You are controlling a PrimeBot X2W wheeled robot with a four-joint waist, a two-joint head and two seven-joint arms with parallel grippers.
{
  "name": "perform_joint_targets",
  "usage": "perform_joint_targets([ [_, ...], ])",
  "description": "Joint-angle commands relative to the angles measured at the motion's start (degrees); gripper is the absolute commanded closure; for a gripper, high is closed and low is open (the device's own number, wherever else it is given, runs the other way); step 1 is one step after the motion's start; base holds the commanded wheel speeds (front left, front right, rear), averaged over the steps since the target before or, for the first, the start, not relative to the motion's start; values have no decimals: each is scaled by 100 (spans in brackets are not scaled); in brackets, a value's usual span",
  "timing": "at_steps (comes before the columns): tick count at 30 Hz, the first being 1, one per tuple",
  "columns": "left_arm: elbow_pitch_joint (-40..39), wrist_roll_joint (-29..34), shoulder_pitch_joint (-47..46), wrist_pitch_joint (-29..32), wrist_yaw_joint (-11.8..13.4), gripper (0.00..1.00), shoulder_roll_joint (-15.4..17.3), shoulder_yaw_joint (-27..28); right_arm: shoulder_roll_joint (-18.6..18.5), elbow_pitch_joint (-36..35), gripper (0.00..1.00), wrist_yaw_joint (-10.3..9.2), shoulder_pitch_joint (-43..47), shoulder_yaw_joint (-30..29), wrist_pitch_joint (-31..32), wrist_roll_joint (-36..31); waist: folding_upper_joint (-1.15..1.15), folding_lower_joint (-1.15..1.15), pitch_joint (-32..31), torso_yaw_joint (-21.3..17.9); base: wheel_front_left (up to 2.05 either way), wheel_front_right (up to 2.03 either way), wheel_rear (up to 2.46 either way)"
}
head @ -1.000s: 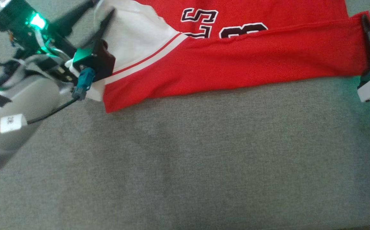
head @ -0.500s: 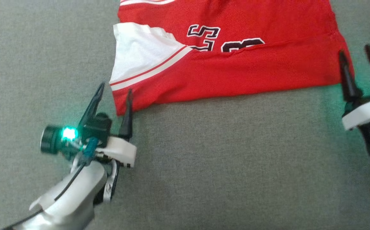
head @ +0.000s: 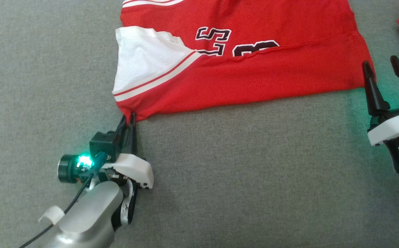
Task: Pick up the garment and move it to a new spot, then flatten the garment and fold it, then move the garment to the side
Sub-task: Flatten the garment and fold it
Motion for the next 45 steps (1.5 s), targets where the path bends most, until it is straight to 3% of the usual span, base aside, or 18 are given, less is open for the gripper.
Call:
perform_joint_targets([
  [1, 33, -74, -81, 68, -38, 100, 92, 142, -137, -125, 0, 39, 67, -11, -22, -4, 0, 0, 2, 7, 0, 0, 0],
  [9, -35, 78, -118, -81, -117, 100, 287, 79, -92, 532, 0, 39, 10, -29, -22, 180, 0, 0, -50, 115, 0, 0, 0],
  [16, -349, 301, -230, 60, -61, 100, 568, -69, 48, 1519, 1, 39, -377, 417, 118, 447, 0, 0, -26, 220, 0, 0, 0],
  [17, -393, 320, -238, 79, -43, 100, 594, -80, 67, 1593, 28, 39, -425, 504, 206, 553, 0, 0, -26, 231, 0, 0, 0],
  [19, -479, 347, -245, 100, -8, 100, 628, -95, 57, 1658, 100, 39, -489, 696, 389, 783, 0, 0, -37, 252, 0, 0, 0],
  [31, -890, 345, 217, 109, 99, 100, 902, -234, -613, 1412, 100, 39, -140, 1435, 545, 1795, 0, 0, -570, 282, 0, 0, 0],
  [39, -1491, 191, 1114, 19, 435, 100, 1021, -347, -1137, 955, 100, 39, 709, 1732, 295, 2238, 0, 0, -970, 264, 0, 0, 0],
  [45, -1832, 68, 1751, -36, 577, 100, 1069, -491, -1257, 777, 100, 39, 1368, 1712, 121, 2310, 0, 0, -1135, 278, 0, 0, 0],
])
